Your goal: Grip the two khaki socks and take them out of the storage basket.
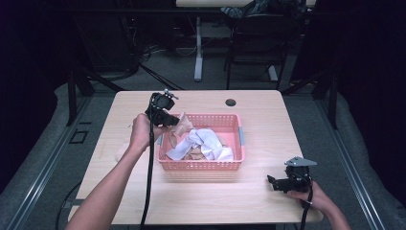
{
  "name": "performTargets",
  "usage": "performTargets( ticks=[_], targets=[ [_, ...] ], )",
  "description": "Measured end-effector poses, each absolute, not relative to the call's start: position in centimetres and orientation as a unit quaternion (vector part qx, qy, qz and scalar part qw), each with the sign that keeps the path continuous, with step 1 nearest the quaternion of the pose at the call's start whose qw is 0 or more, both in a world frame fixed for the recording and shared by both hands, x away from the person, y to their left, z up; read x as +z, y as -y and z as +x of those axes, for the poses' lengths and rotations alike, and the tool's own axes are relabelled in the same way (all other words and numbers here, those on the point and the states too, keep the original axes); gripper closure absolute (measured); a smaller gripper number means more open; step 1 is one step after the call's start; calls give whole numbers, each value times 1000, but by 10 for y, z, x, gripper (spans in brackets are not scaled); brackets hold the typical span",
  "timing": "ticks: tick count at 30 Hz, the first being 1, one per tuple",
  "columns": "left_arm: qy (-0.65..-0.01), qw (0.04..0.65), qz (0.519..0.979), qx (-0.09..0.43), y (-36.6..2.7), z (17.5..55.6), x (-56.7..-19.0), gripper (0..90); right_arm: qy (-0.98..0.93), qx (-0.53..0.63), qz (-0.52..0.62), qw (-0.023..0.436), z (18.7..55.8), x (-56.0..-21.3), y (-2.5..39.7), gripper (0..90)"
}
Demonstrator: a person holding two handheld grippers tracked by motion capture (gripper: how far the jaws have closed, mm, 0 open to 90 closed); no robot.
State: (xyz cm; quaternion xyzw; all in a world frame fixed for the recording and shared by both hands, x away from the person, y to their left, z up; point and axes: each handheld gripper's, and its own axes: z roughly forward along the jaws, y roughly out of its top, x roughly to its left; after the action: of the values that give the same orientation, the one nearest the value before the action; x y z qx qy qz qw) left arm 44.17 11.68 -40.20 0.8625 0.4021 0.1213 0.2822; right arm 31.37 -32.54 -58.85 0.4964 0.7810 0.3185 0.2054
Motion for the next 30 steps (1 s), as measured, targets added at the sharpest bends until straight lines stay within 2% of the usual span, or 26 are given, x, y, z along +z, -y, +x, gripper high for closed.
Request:
performTargets(
  ticks=[17, 30],
  targets=[
    [-401, 314, 851, 129, -126, 445, -362, 881, -779, 326, 495, 202, 314, -589, 325, 0],
    [-417, 333, 833, 148, -154, 443, -338, 881, -779, 326, 495, 202, 314, -589, 325, 0]
  ],
)
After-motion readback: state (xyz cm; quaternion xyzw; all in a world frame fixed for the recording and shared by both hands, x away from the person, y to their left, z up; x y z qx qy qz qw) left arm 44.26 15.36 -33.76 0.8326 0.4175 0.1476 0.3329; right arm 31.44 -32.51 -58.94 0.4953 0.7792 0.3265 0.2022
